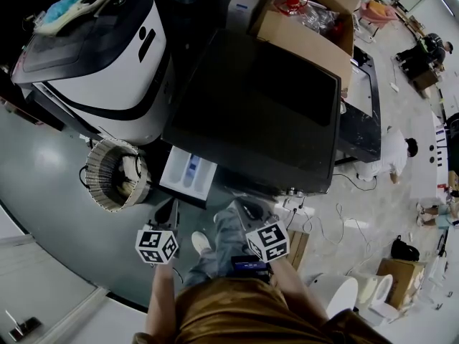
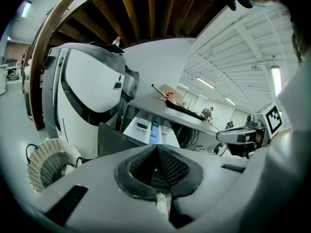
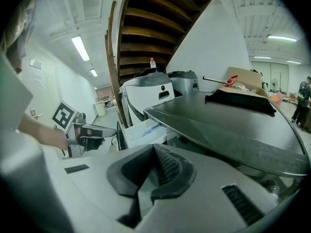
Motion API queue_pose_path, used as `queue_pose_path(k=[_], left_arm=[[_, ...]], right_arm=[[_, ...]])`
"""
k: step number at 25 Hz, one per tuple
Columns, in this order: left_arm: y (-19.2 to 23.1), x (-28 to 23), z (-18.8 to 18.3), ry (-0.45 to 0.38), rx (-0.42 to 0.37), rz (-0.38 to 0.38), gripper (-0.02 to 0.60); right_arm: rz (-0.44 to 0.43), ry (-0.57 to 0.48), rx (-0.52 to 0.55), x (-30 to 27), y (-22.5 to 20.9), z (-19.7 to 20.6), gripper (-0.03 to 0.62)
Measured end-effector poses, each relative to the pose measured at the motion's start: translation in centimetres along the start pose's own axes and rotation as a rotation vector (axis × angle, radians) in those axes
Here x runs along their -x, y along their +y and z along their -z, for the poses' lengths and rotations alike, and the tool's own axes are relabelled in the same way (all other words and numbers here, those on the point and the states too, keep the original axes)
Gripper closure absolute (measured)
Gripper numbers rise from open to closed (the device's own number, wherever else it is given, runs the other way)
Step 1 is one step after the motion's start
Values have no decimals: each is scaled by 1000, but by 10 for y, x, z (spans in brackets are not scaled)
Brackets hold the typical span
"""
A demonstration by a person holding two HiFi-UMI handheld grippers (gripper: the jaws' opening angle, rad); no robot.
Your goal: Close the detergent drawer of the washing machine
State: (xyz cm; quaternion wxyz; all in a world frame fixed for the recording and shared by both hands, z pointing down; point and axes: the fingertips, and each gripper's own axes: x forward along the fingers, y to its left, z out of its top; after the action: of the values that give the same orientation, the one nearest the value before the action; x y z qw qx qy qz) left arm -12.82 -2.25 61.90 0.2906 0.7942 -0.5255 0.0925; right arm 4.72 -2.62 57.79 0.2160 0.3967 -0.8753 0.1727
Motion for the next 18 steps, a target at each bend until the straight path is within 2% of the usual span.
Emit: queue_pose_path(k=[18], left_arm=[[0, -11, -8, -9, 8, 11, 558]], right_arm=[[10, -1, -7, -2, -5, -2, 582]])
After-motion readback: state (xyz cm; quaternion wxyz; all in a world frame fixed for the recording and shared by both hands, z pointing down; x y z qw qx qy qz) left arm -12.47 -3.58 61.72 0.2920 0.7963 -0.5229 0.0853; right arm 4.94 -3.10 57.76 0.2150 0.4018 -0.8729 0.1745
